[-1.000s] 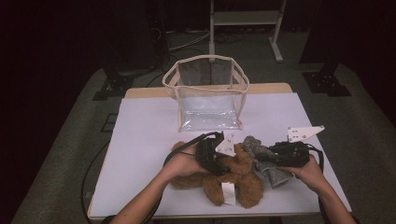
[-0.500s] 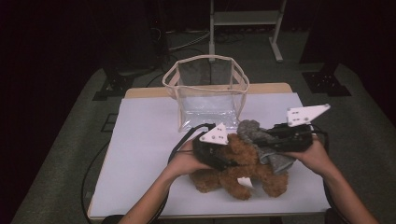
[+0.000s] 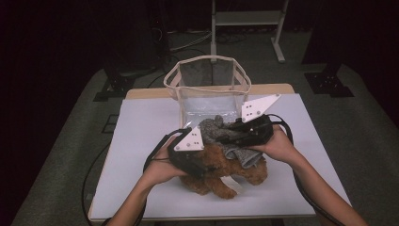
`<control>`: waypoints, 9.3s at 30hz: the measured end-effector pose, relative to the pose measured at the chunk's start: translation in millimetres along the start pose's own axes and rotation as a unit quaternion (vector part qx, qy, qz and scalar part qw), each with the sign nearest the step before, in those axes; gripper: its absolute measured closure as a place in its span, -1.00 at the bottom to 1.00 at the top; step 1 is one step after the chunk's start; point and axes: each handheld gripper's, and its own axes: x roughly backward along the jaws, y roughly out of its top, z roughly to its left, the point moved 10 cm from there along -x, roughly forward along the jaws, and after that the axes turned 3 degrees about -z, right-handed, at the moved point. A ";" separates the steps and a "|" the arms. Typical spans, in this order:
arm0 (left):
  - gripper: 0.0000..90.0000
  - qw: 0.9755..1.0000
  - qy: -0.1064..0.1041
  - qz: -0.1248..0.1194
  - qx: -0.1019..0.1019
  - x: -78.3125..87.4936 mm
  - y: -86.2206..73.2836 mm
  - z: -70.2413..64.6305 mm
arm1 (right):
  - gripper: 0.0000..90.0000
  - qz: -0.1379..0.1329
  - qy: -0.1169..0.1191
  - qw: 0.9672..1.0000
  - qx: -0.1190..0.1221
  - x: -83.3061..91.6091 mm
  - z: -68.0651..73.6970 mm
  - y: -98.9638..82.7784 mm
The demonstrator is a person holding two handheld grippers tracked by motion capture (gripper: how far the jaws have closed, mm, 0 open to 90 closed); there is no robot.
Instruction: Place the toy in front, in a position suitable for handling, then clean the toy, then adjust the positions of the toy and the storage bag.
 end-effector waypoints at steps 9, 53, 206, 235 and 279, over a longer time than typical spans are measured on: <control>-0.04 1.000 -0.016 -0.018 0.014 0.4 2.0 0.7 | 0.64 -0.017 -0.016 1.000 -0.008 21.8 2.3 -7.6; -0.04 0.997 -0.051 0.056 -0.016 -43.9 13.2 -7.2 | 0.64 0.011 -0.081 0.989 -0.126 93.5 -12.6 -128.8; -0.94 0.980 0.099 0.130 0.117 94.5 -101.4 49.0 | 0.92 0.217 -0.030 0.976 -0.004 -40.5 -180.3 -9.3; -0.94 0.981 0.088 0.134 0.112 88.2 -98.7 44.3 | 0.93 0.206 0.010 0.979 -0.002 -9.8 -99.1 -23.1; -0.94 0.979 0.087 0.134 0.126 86.0 -106.3 45.9 | -0.52 0.253 0.067 0.965 0.008 -26.6 4.5 -72.0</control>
